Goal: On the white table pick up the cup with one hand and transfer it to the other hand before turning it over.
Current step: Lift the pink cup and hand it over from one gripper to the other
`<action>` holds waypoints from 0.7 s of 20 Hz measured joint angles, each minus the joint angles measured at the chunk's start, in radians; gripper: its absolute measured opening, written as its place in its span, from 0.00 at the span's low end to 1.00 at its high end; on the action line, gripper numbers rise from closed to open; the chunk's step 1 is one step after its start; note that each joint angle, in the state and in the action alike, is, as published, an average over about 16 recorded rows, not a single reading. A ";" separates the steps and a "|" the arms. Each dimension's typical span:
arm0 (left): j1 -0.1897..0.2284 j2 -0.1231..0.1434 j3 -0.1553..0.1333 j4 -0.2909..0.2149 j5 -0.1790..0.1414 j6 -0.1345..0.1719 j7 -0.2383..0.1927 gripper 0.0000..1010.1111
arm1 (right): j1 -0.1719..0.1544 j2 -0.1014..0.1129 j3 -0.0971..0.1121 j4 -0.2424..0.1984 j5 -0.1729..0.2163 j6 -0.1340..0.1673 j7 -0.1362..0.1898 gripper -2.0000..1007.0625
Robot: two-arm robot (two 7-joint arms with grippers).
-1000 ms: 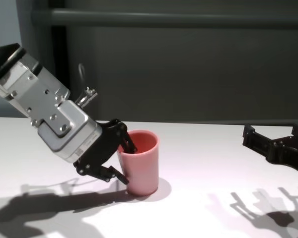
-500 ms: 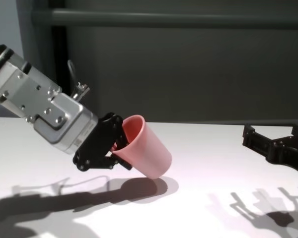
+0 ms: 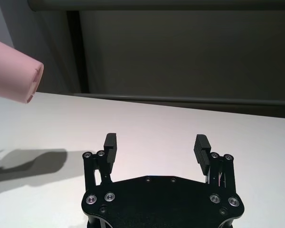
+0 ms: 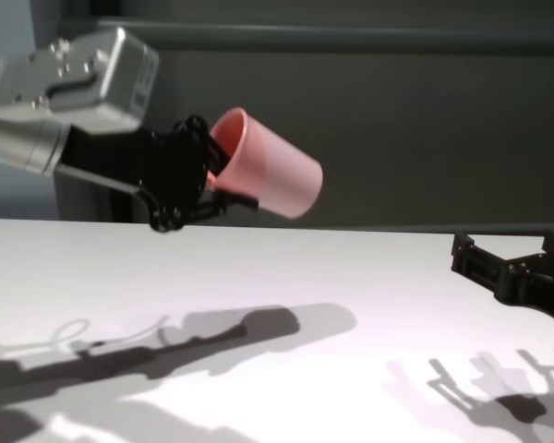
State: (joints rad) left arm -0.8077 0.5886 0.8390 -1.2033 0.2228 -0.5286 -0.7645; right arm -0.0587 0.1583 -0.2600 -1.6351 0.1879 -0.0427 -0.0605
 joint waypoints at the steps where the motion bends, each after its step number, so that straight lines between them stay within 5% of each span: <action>1: 0.008 0.000 -0.017 -0.002 -0.035 0.008 0.003 0.04 | 0.000 0.000 0.000 0.000 0.000 0.000 0.000 0.99; 9: 0.083 -0.029 -0.149 -0.016 -0.344 0.080 -0.007 0.04 | 0.000 0.000 0.000 0.000 0.000 0.000 0.000 0.99; 14: 0.120 -0.062 -0.196 -0.022 -0.480 0.118 -0.030 0.04 | 0.000 0.000 0.000 0.000 0.000 0.000 0.000 0.99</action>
State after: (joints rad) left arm -0.6880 0.5264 0.6431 -1.2254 -0.2570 -0.4107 -0.7943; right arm -0.0587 0.1583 -0.2600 -1.6351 0.1879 -0.0427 -0.0605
